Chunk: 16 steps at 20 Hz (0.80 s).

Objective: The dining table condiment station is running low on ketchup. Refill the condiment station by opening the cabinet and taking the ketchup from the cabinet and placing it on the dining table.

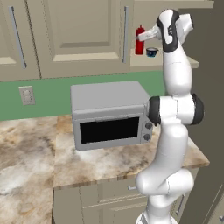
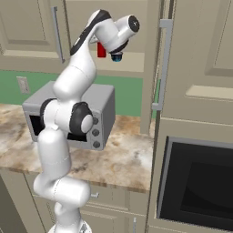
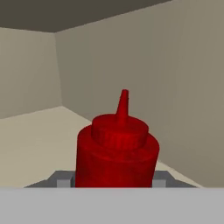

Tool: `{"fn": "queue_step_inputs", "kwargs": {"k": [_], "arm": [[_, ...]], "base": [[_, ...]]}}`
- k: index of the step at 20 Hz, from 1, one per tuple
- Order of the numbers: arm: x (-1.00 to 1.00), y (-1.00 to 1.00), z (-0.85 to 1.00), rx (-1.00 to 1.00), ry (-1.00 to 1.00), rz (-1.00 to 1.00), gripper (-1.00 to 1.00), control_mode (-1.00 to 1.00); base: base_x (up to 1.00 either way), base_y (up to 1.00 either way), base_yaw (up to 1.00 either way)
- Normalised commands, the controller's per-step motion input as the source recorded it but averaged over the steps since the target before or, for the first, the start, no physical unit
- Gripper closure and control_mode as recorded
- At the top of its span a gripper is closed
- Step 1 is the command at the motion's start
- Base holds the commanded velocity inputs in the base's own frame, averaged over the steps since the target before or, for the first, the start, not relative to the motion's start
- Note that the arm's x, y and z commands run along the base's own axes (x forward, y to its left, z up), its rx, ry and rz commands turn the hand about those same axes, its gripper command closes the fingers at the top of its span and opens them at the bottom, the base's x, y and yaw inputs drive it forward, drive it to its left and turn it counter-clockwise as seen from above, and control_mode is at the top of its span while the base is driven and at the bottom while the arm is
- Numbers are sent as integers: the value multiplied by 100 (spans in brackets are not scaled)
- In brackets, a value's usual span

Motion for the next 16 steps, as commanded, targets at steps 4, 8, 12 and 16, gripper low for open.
{"fn": "queue_step_inputs", "kwargs": {"k": [4, 8, 12, 16], "arm": [[-55, 0, 0, 0, -12, 0, 100, -100], [-77, 1, 0, -3, -2, 0, 100, -100], [-97, 5, 0, -1, 0, 0, 100, -100], [-100, 12, 0, 0, 0, 0, 100, -100]], "base": [[0, 0, 0], [0, 0, 0], [0, 0, 0], [0, 0, 0]]}}
